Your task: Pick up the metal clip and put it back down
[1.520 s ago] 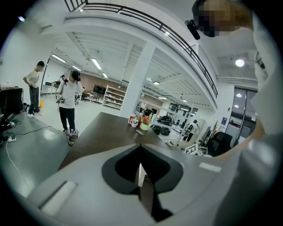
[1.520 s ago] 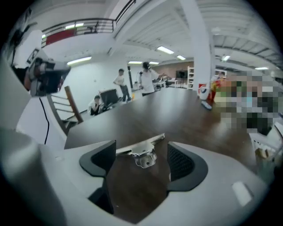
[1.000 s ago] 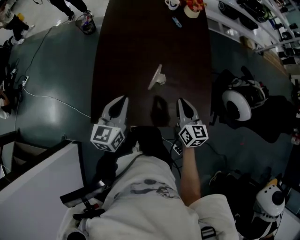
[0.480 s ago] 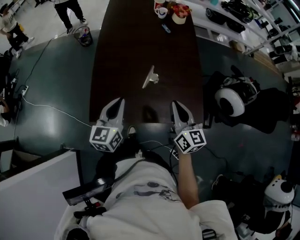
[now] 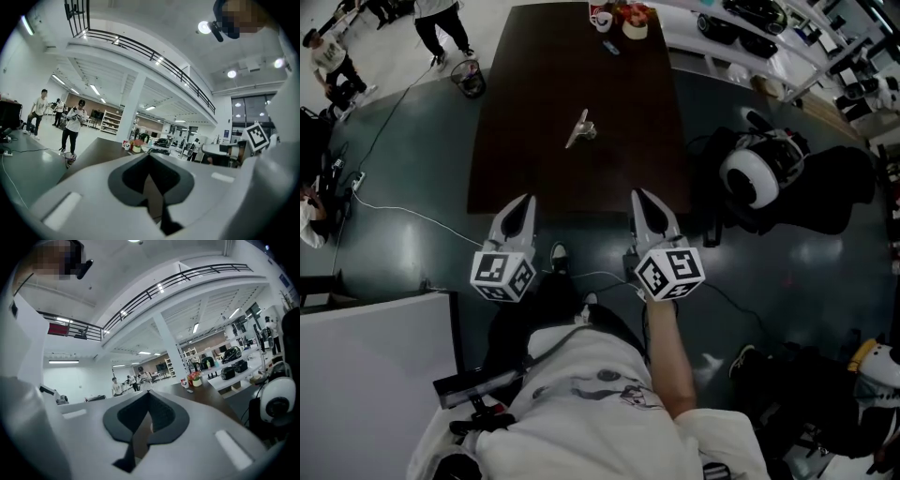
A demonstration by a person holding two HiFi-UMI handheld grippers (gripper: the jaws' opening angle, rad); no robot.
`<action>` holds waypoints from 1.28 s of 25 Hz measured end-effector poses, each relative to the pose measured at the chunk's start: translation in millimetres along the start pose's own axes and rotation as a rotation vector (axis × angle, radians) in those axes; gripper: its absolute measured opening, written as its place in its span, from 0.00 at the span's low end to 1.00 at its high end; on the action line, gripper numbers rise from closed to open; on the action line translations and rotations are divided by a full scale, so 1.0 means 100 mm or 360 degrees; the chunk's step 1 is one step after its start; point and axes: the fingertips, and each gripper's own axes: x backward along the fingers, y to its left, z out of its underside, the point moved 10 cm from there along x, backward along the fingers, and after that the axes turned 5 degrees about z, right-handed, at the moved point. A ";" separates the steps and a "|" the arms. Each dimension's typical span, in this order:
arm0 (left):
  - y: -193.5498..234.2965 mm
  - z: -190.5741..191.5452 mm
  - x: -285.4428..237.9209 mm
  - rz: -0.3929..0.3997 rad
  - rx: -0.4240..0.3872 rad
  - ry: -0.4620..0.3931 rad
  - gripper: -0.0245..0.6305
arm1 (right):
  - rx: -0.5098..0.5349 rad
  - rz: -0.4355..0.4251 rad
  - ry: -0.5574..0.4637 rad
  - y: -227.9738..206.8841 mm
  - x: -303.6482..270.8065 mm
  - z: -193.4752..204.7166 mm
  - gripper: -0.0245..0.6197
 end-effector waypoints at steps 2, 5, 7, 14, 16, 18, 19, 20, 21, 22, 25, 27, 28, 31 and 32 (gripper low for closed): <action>-0.18 0.04 0.13 0.0019 -0.0019 0.0002 0.03 | -0.0011 -0.0013 0.0019 0.05 0.17 0.03 0.04; -0.36 0.06 0.30 0.0021 -0.0035 -0.0001 0.03 | -0.0009 -0.0043 0.0027 0.13 0.36 0.04 0.04; -0.43 0.07 0.41 0.0010 -0.0040 -0.0001 0.03 | -0.0015 -0.0059 0.0028 0.18 0.45 0.04 0.04; -0.57 0.08 0.60 0.0042 -0.0061 0.0006 0.03 | -0.0018 -0.0064 0.0027 0.31 0.73 0.06 0.04; -0.59 0.09 0.67 0.0055 -0.0063 0.0000 0.03 | -0.0016 -0.0059 0.0021 0.37 0.80 0.06 0.04; -0.59 0.10 0.74 0.0067 -0.0058 -0.0006 0.03 | -0.0010 -0.0059 0.0018 0.44 0.85 0.06 0.04; -0.59 0.11 0.78 0.0073 -0.0054 -0.0009 0.03 | -0.0004 -0.0058 0.0018 0.48 0.87 0.07 0.04; -0.59 0.12 0.82 0.0079 -0.0051 -0.0010 0.03 | 0.0003 -0.0057 0.0019 0.51 0.90 0.08 0.04; -0.59 0.14 0.87 0.0084 -0.0048 -0.0011 0.03 | 0.0010 -0.0056 0.0018 0.55 0.92 0.09 0.04; -0.58 0.17 0.93 0.0086 -0.0043 -0.0012 0.03 | 0.0018 -0.0056 0.0015 0.58 0.96 0.10 0.04; -0.56 0.21 1.15 0.0087 -0.0022 -0.0018 0.03 | 0.0060 -0.0049 -0.0009 0.75 1.08 0.11 0.04; -0.53 0.21 1.32 0.0083 -0.0013 -0.0024 0.03 | 0.0099 -0.0021 -0.0035 0.89 1.17 0.11 0.04; -0.51 0.22 1.40 0.0080 -0.0007 -0.0025 0.03 | 0.0108 0.0003 -0.0045 0.96 1.22 0.12 0.04; -0.49 0.26 1.66 0.0074 0.0009 -0.0019 0.03 | 0.0121 0.0057 -0.0051 1.18 1.37 0.20 0.04; -0.49 0.28 1.73 0.0073 0.0015 -0.0015 0.03 | 0.0130 0.0065 -0.0045 1.25 1.42 0.24 0.04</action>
